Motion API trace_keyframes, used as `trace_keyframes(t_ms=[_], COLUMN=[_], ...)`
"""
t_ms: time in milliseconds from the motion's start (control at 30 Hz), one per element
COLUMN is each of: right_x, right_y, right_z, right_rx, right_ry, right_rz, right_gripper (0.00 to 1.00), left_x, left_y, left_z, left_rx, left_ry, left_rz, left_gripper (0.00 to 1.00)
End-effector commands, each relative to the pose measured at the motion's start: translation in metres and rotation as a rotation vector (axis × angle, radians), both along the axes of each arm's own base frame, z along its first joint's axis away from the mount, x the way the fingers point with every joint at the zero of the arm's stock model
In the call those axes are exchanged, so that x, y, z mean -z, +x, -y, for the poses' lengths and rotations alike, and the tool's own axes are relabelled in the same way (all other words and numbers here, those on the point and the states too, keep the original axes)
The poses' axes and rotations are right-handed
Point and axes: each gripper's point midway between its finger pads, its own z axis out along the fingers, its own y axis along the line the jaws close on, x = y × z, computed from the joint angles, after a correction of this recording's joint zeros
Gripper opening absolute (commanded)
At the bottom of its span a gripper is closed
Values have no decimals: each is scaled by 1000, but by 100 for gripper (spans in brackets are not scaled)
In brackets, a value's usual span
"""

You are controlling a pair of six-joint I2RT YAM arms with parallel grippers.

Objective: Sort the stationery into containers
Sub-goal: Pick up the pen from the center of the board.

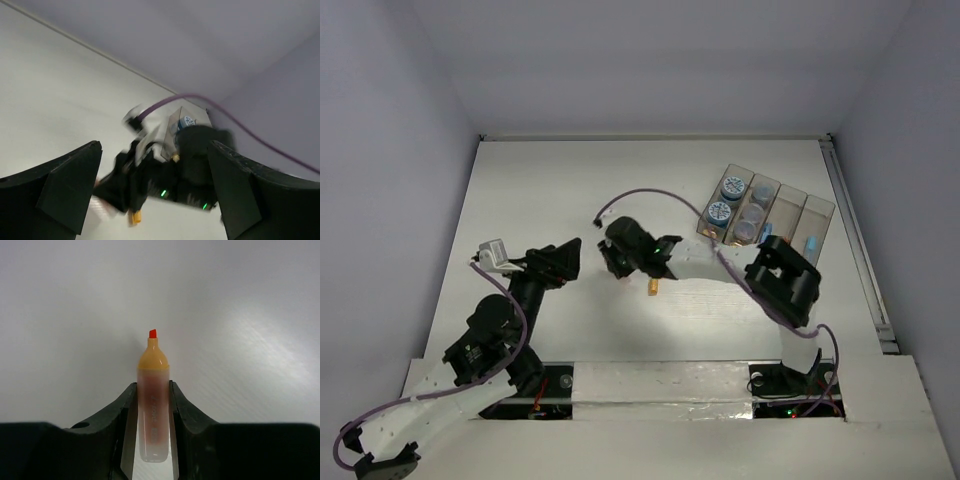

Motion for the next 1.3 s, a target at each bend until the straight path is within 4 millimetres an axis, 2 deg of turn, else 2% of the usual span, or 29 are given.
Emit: trace_keyframes(t_ms=[0, 33, 67, 133, 167, 300, 367, 400, 500, 567, 633, 800, 900, 1067, 1167, 1267], right_x=[-106, -131, -140, -157, -164, -185, -192, -203, -212, -212, -222, -227, -230, -226, -221, -219], right_y=[51, 58, 59, 59, 58, 58, 57, 55, 40, 35, 30, 19, 14, 10, 8, 5], right_z=[4, 12, 15, 13, 12, 11, 12, 12, 5, 4, 5, 6, 6, 8, 6, 6], right_rx=[133, 152, 150, 123, 120, 117, 119, 113, 49, 38, 31, 3, -8, -16, -27, -37], right_ry=[315, 375, 403, 455, 463, 502, 521, 552, 617, 638, 681, 731, 748, 754, 751, 754], right_rz=[146, 166, 175, 181, 183, 204, 211, 221, 176, 161, 159, 138, 129, 120, 104, 93], right_gripper=[4, 4, 4, 4, 4, 4, 4, 4, 4, 4, 4, 4, 4, 4, 4, 4], left_x=[10, 11, 19, 21, 30, 44, 48, 53, 53, 53, 53, 55, 54, 52, 50, 52], left_y=[-5, -4, -4, -2, 0, 4, 6, 7, 11, 15, 19, 26, 30, 36, 37, 39], left_z=[14, 17, 25, 35, 45, 65, 70, 71, 75, 77, 76, 78, 79, 80, 84, 86], left_rx=[75, 85, 113, 144, 176, 227, 237, 237, 234, 225, 203, 181, 165, 149, 160, 159], left_ry=[-10, -6, 20, 37, 75, 125, 129, 133, 140, 149, 156, 185, 199, 208, 210, 220], left_rz=[-4, -1, -12, -13, -37, -72, -76, -79, -64, -63, -64, -67, -70, -66, -53, -57], left_gripper=[83, 80, 79, 80, 82, 91, 92, 92, 92, 89, 80, 77, 70, 67, 57, 54])
